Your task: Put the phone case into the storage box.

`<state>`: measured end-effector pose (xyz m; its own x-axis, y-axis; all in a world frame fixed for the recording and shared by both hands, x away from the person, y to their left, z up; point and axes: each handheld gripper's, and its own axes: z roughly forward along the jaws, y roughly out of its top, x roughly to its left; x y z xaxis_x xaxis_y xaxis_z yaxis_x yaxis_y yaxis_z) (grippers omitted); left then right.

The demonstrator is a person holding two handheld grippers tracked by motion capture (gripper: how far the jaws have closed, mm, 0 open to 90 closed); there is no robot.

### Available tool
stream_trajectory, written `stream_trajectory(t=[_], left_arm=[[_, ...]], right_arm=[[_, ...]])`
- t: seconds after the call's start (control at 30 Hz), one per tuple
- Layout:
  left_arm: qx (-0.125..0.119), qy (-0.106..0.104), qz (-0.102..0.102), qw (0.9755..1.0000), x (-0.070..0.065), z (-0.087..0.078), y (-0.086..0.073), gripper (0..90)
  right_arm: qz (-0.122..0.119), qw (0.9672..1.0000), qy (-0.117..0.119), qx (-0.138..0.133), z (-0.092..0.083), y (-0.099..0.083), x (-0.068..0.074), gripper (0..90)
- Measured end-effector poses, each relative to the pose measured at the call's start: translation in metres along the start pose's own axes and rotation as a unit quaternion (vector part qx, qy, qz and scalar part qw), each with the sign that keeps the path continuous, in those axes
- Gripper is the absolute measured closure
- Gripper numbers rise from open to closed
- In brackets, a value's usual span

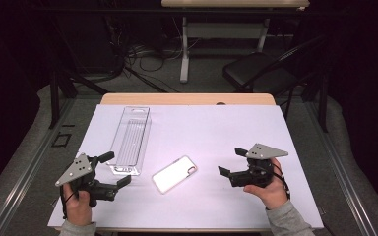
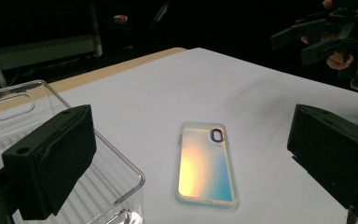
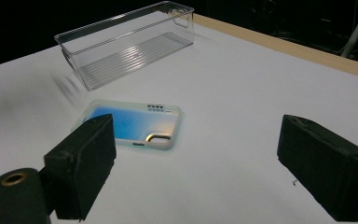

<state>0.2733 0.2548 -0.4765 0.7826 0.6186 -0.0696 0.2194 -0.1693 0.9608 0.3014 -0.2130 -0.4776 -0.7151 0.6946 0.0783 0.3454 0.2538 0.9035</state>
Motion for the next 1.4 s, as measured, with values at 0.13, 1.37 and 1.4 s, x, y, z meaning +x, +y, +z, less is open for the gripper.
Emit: stream_trajectory(t=[0.13,1.37,1.4], left_arm=[[0.008,-0.001,-0.009,0.9999,0.001,0.001,0.002,1.0],[0.034,-0.009,-0.073,0.9967,0.058,0.043,0.074,0.0],[0.035,-0.005,-0.071,0.9968,0.058,0.045,0.076,0.0]], right_arm=[[0.005,0.9999,0.005,0.008,0.004,0.005,-0.002,10.6],[-0.04,0.9964,0.033,0.067,0.055,0.059,0.011,15.7],[-0.04,0.9963,0.033,0.068,0.056,0.06,0.012,15.7]])
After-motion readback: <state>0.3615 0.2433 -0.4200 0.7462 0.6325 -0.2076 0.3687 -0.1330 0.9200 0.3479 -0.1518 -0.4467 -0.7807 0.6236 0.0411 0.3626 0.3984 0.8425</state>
